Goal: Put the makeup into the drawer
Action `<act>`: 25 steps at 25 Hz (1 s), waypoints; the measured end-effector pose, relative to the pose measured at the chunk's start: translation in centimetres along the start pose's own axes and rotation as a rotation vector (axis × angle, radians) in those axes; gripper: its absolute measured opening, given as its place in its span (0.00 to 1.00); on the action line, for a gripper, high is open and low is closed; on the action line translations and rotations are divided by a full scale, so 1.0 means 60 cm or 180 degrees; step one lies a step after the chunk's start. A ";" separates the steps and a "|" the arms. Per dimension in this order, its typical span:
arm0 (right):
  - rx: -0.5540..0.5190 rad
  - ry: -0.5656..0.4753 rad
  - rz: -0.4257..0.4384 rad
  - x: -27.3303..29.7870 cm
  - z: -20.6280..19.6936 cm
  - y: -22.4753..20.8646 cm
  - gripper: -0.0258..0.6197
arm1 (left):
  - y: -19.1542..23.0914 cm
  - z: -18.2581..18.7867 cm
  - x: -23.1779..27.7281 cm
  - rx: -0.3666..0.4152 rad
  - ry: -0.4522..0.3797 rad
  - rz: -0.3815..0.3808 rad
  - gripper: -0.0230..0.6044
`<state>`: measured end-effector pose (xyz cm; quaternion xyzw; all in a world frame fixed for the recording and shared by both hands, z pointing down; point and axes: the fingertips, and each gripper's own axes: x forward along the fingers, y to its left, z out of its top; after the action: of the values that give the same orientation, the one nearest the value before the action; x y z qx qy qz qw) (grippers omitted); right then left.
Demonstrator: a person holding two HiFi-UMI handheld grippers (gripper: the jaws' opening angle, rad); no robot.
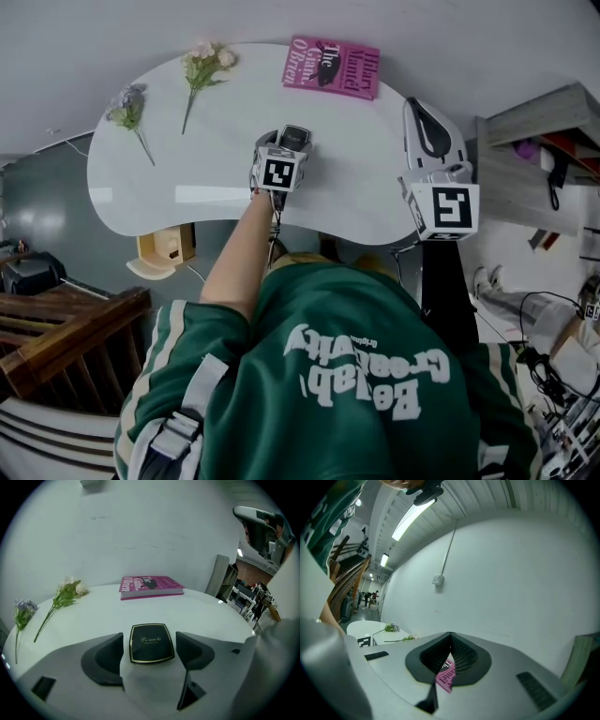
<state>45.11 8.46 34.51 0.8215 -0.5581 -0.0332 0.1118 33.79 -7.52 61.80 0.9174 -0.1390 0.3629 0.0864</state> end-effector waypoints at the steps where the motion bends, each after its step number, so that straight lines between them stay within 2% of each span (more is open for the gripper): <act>1: 0.0001 0.0016 -0.0007 -0.001 -0.002 -0.002 0.05 | 0.002 -0.007 0.006 -0.0007 0.0053 0.0008 0.59; 5: -0.0013 0.0012 -0.0017 0.001 -0.007 -0.009 0.05 | 0.008 -0.019 0.020 -0.0013 0.0182 0.0025 0.60; 11: 0.0015 0.0031 -0.0018 0.005 -0.016 -0.013 0.05 | 0.001 -0.022 0.020 0.0043 0.0059 0.0023 0.59; 13: 0.0020 0.0014 -0.0016 0.006 -0.009 -0.011 0.05 | -0.003 -0.011 0.012 0.0188 0.0023 0.0032 0.59; 17: 0.0002 -0.0055 0.0000 0.009 0.003 -0.004 0.05 | -0.020 0.057 -0.035 0.0502 -0.0341 0.0064 0.59; 25: 0.0002 -0.0164 0.0067 0.013 0.030 0.016 0.05 | -0.048 0.238 -0.186 0.0780 -0.1285 0.0193 0.59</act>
<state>44.20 7.13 33.04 0.8145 -0.5694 -0.0530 0.0974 36.07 -6.32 43.63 0.9703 -0.1358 0.1887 -0.0661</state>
